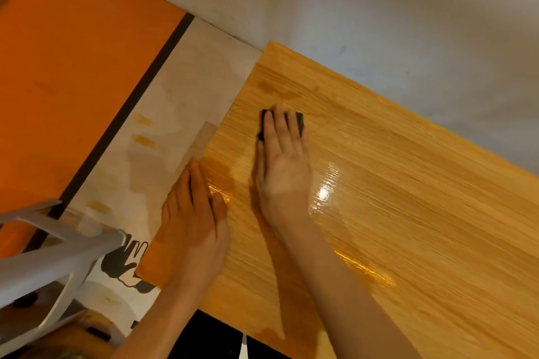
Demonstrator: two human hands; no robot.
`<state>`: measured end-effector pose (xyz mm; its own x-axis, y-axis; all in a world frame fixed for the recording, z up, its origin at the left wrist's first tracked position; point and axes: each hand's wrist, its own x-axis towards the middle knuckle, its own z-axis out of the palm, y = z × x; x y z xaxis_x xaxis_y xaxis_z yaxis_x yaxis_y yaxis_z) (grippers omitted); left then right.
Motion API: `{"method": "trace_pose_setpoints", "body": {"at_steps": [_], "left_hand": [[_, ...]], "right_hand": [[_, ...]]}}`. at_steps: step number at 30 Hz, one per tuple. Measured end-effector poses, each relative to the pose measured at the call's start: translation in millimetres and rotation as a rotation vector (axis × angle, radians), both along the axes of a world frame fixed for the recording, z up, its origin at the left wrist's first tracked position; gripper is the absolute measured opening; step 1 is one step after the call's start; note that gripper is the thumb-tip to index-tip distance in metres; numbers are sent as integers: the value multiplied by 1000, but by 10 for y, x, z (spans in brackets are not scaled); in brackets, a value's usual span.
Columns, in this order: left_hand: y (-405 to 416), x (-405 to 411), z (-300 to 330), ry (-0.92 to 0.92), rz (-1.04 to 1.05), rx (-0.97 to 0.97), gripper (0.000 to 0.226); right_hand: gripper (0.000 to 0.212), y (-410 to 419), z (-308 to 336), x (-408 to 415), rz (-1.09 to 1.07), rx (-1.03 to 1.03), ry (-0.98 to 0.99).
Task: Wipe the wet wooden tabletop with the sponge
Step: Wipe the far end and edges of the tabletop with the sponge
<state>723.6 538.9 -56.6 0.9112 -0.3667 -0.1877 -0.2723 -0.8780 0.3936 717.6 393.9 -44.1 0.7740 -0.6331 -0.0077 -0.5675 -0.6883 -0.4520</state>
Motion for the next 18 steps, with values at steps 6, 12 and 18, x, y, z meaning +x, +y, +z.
{"method": "trace_pose_setpoints", "body": {"at_steps": [6,12,18], "left_hand": [[-84,72,133,88,-76,-52,69],[-468,354,88,46,-114,-110,66],[-538,372,-35,-52,-91,-76,63]], "right_hand": [[45,-642,46,-664,80,-33,13],[45,-545,36,-326,-166,-16,-26],[45,-457,5,-25,345,-37,15]]}}
